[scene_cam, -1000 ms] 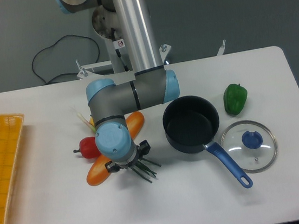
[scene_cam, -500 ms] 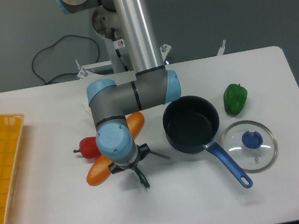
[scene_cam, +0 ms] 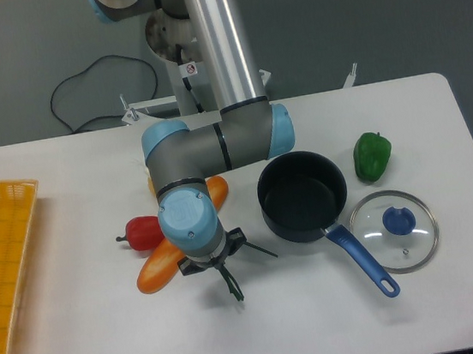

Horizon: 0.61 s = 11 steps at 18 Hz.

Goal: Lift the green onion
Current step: 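Lower the gripper and close it on the green onion stalks, then lift the green onions up and carry them toward the saucepan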

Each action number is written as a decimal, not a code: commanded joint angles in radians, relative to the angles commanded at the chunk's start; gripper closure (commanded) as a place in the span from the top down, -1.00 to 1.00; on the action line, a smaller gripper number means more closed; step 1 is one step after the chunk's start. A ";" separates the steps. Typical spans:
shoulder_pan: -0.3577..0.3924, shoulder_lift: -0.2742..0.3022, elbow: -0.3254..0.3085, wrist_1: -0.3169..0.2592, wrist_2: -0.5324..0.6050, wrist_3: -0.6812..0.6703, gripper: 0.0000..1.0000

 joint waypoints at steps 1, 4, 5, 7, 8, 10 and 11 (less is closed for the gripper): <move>0.000 0.003 0.009 -0.006 0.000 0.000 -1.00; 0.000 0.005 0.052 -0.028 0.011 0.011 -1.00; 0.000 0.006 0.070 -0.041 0.018 0.018 -1.00; 0.000 0.023 0.107 -0.068 0.026 0.105 -1.00; 0.000 0.035 0.109 -0.066 0.026 0.147 -1.00; 0.003 0.064 0.107 -0.066 0.025 0.230 -1.00; 0.008 0.074 0.107 -0.065 0.025 0.268 -1.00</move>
